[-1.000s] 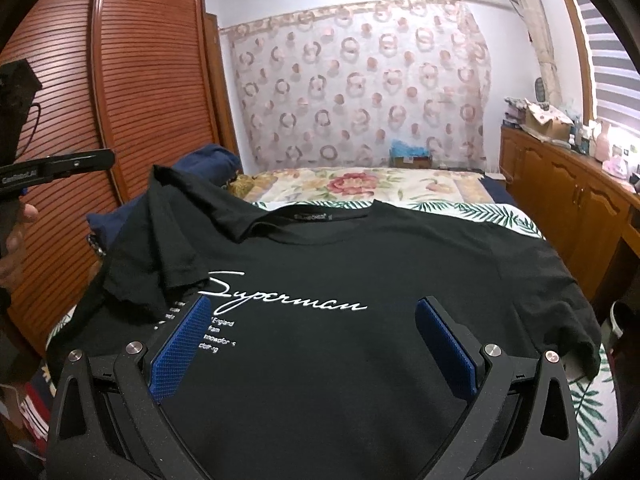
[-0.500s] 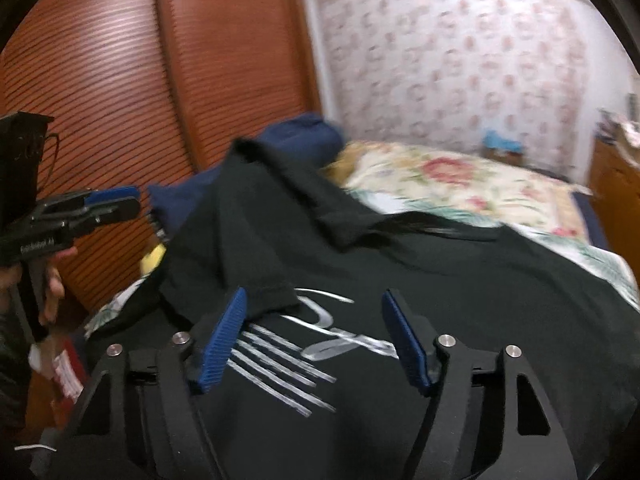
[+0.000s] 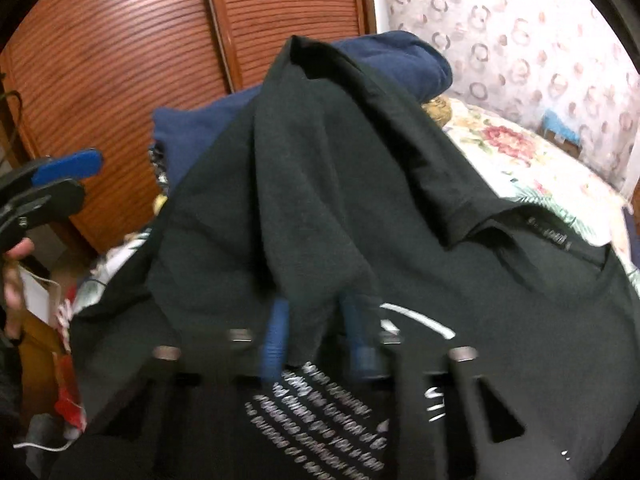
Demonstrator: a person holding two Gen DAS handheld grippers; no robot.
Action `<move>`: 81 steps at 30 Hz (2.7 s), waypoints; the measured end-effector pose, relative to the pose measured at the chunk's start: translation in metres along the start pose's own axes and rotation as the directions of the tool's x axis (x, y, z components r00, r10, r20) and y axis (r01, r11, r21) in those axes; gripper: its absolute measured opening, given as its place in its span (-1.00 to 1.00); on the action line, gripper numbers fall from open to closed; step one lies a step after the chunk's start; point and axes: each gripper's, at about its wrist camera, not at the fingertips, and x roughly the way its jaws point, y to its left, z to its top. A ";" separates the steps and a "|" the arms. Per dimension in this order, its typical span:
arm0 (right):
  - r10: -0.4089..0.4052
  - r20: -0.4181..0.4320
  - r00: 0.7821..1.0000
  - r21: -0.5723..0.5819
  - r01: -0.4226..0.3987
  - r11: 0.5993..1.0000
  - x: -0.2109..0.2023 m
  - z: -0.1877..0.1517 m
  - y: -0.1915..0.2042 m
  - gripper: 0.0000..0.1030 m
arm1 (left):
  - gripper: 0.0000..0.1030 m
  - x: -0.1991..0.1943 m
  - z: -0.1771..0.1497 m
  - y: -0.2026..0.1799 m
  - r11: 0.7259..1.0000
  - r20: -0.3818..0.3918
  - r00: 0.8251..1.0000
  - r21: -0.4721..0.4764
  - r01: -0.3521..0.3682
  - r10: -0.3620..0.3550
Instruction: Fold small clothes
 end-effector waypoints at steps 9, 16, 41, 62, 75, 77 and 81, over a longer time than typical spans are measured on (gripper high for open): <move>-0.197 0.086 0.977 0.126 0.185 0.975 -0.031 0.027 -0.057 -0.76 | -0.21 0.007 0.000 -0.011 1.000 -0.002 1.000 -0.008 0.023 -0.023; -0.212 0.112 0.971 0.231 0.182 0.956 -0.034 0.034 -0.096 0.00 | -0.21 0.016 -0.001 -0.013 0.999 -0.011 1.000 -0.028 0.025 -0.025; -0.068 0.065 0.996 0.333 0.043 0.942 0.017 0.076 -0.126 -0.94 | -0.21 0.052 -0.023 -0.040 0.997 -0.078 0.994 -0.012 0.072 -0.073; -0.064 0.019 0.998 0.336 0.054 0.940 0.009 0.060 -0.133 -0.20 | -0.21 0.091 -0.012 -0.062 0.996 -0.171 0.982 0.029 0.082 -0.076; -0.011 0.073 0.997 0.321 -0.013 0.947 0.012 0.078 -0.135 -1.00 | -0.21 0.085 -0.012 -0.058 0.996 -0.158 0.984 0.020 0.084 -0.080; -0.056 0.099 0.993 0.312 0.023 0.950 0.006 0.082 -0.136 -1.00 | -0.21 0.085 -0.011 -0.057 0.997 -0.154 0.985 0.020 0.079 -0.075; -0.161 0.130 0.978 0.337 0.109 0.935 -0.002 0.095 -0.149 -1.00 | -0.21 0.086 -0.007 -0.058 0.996 -0.149 0.985 0.016 0.085 -0.082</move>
